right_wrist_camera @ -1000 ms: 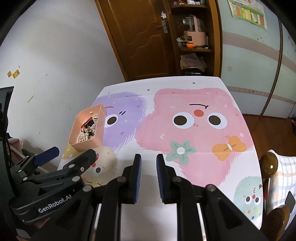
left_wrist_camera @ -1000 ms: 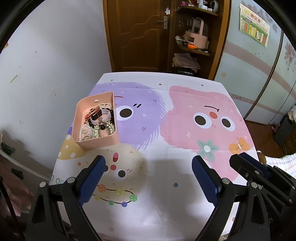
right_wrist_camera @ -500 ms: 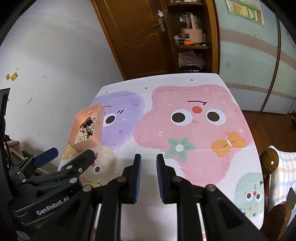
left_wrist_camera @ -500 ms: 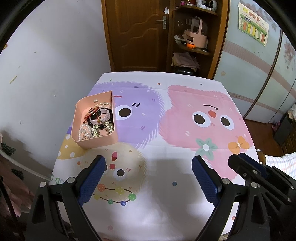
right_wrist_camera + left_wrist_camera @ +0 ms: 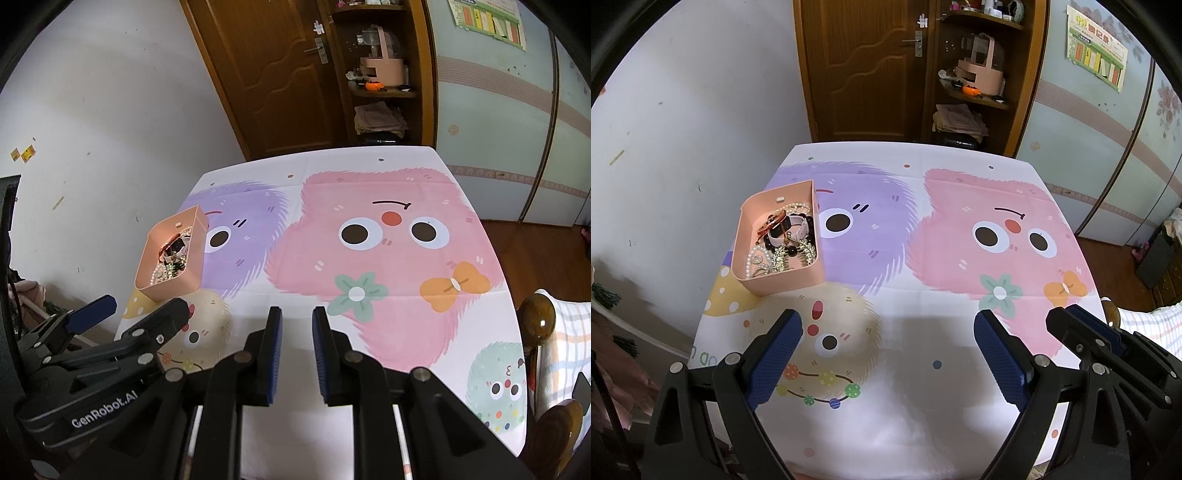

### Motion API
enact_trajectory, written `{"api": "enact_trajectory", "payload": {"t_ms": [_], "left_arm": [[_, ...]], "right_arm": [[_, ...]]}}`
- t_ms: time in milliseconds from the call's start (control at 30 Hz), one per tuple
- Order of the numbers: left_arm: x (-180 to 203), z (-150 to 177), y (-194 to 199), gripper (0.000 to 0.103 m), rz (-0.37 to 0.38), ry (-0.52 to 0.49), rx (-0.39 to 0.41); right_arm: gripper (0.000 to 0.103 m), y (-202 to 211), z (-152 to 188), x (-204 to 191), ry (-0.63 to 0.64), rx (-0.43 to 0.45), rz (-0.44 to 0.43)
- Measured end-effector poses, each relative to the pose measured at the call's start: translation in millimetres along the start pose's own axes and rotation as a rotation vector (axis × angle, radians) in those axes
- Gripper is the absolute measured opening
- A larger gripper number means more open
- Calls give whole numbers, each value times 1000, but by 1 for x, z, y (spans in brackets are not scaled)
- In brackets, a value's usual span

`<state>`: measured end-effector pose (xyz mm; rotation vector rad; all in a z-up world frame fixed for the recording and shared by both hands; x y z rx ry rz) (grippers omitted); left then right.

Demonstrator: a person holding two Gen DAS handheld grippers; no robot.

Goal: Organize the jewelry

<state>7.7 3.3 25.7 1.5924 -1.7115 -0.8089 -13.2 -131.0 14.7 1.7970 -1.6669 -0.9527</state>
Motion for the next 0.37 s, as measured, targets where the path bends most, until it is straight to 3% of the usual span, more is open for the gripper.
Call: {"api": "enact_trajectory", "payload": {"t_ms": [367], "left_arm": [[8, 8, -3, 93, 17, -11, -13]], "right_arm": [[17, 0, 3, 1, -17, -7, 4]]}}
Point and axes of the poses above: each gripper's, at about its wrist camera, not at the fingertips, and y roughly against the way its jaws point, x to its right, z to its underside, the point moved 4 cm from there along -y, roughly the way its jaws point, and after that the axes turned 4 degrees about y, right-handed, at the moved point
